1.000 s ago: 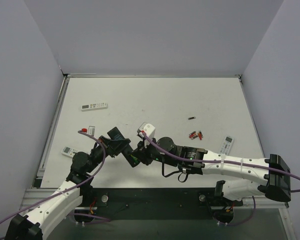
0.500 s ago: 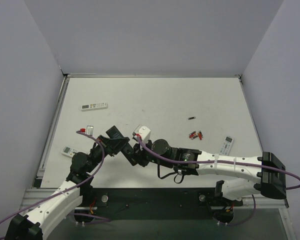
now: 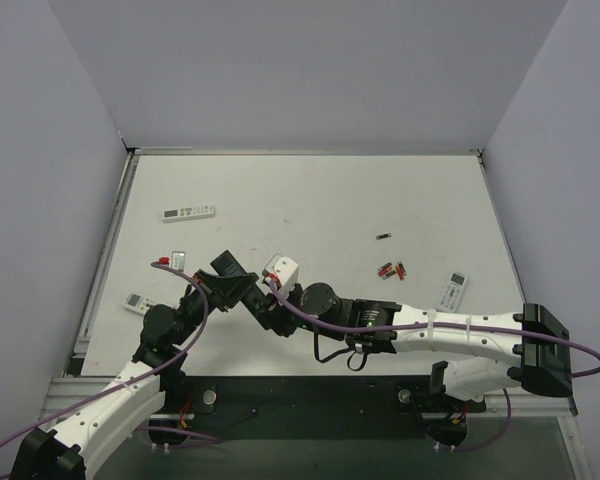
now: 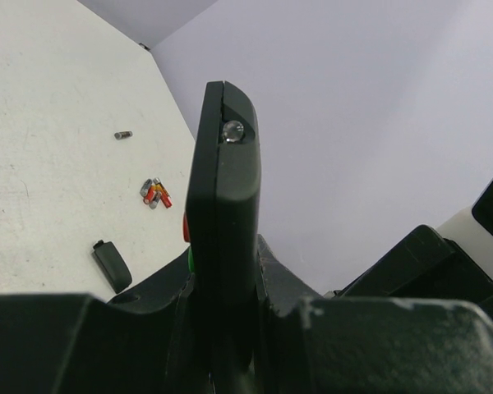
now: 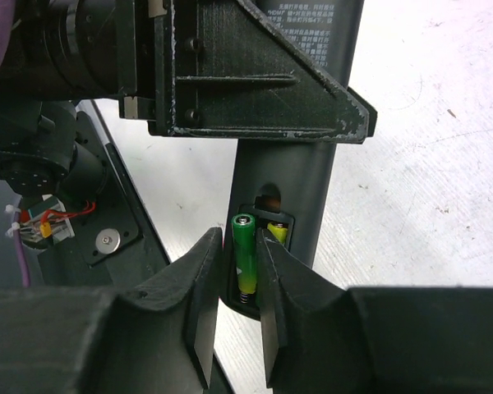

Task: Load the batteries into the remote control
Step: Load the battery into the remote control.

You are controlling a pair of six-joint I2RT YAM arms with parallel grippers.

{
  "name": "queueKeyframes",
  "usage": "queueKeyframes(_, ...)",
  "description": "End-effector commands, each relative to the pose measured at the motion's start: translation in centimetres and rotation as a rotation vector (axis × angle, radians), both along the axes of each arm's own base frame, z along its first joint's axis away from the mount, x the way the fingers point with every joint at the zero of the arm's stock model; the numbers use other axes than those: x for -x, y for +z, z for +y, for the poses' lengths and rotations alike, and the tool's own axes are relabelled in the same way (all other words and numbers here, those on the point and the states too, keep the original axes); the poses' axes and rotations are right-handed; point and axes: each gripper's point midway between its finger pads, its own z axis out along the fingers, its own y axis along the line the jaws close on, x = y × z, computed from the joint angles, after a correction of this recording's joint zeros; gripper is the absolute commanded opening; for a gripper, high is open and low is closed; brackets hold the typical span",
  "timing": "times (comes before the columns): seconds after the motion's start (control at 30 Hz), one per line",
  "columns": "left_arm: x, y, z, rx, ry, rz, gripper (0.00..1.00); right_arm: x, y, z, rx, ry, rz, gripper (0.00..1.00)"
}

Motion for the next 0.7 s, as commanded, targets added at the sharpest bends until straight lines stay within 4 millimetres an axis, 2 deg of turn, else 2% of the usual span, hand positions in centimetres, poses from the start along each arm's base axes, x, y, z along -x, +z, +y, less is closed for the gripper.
queueKeyframes(0.0,0.8,4.0,0.3,0.095,-0.008,-0.109,0.0,-0.3,0.2,0.3,0.019,-0.014,-0.019,0.22)
queueKeyframes(0.17,0.7,3.8,0.2,0.091,-0.011,-0.106,0.0,-0.3,0.8,0.4,0.017,-0.013,-0.026,0.28)
queueKeyframes(0.23,0.7,3.7,0.1,0.087,-0.016,-0.103,0.0,-0.4,1.3,0.4,0.01,-0.017,-0.032,0.28)
queueKeyframes(0.33,0.9,3.6,0.0,0.084,-0.027,-0.1,0.0,-0.4,2.5,0.1,-0.006,-0.013,-0.05,0.33)
queueKeyframes(0.43,1.0,3.3,-0.1,0.077,-0.038,-0.091,0.0,-0.1,3.9,-0.3,-0.025,0.006,-0.07,0.39)
queueKeyframes(0.47,1.0,3.1,-0.2,0.074,-0.041,-0.085,0.0,0.0,4.9,-0.5,-0.04,0.019,-0.094,0.47)
queueKeyframes(0.5,1.0,3.0,-0.2,0.072,-0.045,-0.083,0.0,0.2,5.5,-0.6,-0.05,0.037,-0.105,0.49)
queueKeyframes(0.53,1.1,3.0,-0.3,0.068,-0.053,-0.081,0.0,0.4,6.6,-0.9,-0.065,0.056,-0.134,0.55)
queueKeyframes(0.67,1.1,2.7,-0.7,0.053,-0.072,-0.063,0.0,1.0,8.7,-1.3,-0.084,0.115,-0.194,0.59)
